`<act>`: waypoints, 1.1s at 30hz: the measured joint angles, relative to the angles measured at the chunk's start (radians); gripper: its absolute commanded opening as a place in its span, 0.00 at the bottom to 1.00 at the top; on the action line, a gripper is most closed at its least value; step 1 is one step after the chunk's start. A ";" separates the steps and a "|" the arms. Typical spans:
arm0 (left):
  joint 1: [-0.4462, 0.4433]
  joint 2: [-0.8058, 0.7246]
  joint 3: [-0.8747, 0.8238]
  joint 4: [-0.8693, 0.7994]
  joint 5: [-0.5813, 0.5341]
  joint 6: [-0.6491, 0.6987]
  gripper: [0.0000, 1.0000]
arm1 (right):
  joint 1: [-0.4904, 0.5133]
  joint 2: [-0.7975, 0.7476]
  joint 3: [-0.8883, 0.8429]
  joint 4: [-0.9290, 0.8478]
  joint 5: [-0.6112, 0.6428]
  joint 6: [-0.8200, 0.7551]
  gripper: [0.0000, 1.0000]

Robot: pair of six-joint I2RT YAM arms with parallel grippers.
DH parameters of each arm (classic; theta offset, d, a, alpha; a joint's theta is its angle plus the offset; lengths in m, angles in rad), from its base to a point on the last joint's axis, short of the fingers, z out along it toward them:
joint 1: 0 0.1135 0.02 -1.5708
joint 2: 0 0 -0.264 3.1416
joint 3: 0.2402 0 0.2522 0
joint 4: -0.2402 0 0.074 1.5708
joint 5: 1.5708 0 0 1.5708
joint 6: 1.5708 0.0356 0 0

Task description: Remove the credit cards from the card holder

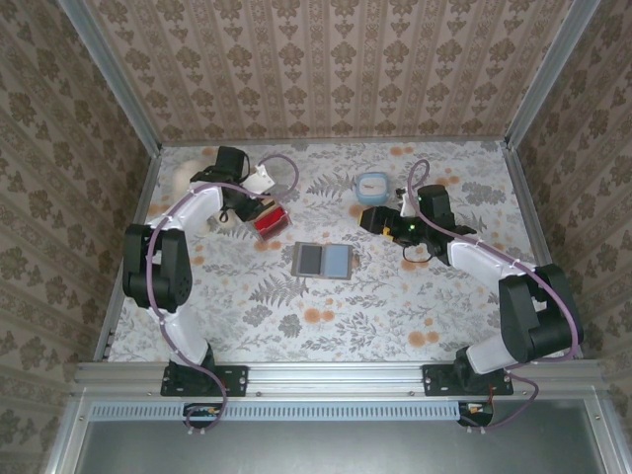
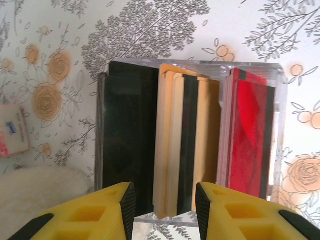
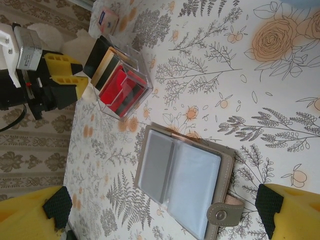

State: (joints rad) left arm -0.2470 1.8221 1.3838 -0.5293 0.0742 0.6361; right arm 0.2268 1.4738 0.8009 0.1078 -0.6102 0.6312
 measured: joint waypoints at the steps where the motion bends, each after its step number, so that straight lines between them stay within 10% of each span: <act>1: 0.000 0.000 0.000 0.004 -0.008 -0.005 0.41 | 0.000 0.001 0.000 0.000 0.000 0.000 0.98; 16: -0.085 -0.296 -0.184 0.167 -0.023 -0.396 1.00 | 0.048 0.056 0.044 -0.051 -0.002 0.019 0.87; 33: -0.164 -0.592 -0.580 0.284 -0.324 -0.967 1.00 | 0.446 0.281 0.407 -0.430 0.373 -0.080 0.80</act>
State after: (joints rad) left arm -0.4110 1.2297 0.8036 -0.2455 -0.2497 -0.3309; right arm 0.6724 1.7546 1.2083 -0.3222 -0.2375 0.5510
